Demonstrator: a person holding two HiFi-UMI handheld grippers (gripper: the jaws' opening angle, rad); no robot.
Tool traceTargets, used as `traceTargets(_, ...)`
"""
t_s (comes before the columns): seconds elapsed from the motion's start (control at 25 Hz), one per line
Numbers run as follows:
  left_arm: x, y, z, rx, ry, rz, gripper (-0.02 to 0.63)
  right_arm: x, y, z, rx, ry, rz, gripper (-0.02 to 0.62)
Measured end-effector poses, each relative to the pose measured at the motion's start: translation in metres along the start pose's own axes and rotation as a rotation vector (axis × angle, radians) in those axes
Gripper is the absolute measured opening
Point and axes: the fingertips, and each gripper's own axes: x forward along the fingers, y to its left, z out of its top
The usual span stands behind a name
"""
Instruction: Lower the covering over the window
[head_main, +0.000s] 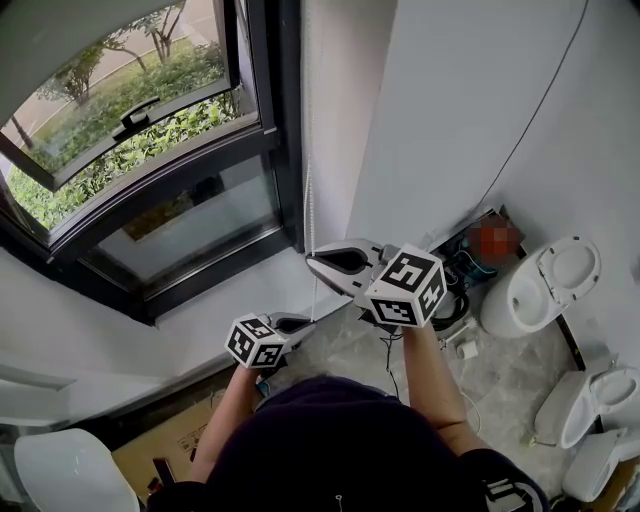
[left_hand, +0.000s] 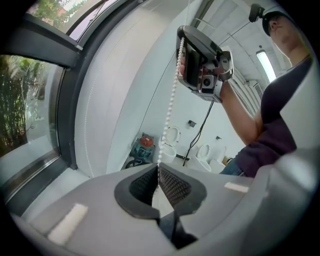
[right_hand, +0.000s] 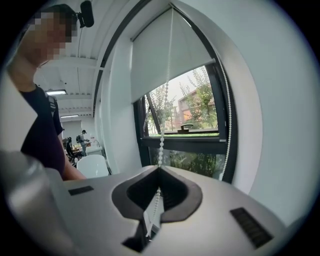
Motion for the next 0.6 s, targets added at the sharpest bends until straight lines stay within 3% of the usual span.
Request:
traceTargets(0.24, -0.002, -0.002, 0.001, 0.004, -0.025, -0.004, 0.017, -0.002, -0.005, -0.003, -0.02, 0.049, -0.028, 0.012)
traceTargets(0.4, -0.002, -0.004, 0.002, 0.008, -0.025, -0.005, 0.017, 0.007, -0.003, -0.031, -0.047, 0.169, -0.028, 0.012)
traceTargets(0.52, -0.003, -0.005, 0.001, 0.007, -0.021, -0.003, 0.017, 0.011, 0.002, -0.038, 0.048, 0.107, 0.013, 0.012)
traceTargets(0.6, -0.004, -0.006, -0.001, 0.009, -0.018, -0.002, 0.017, 0.011, 0.0, -0.037, 0.045, 0.109, 0.0, 0.012)
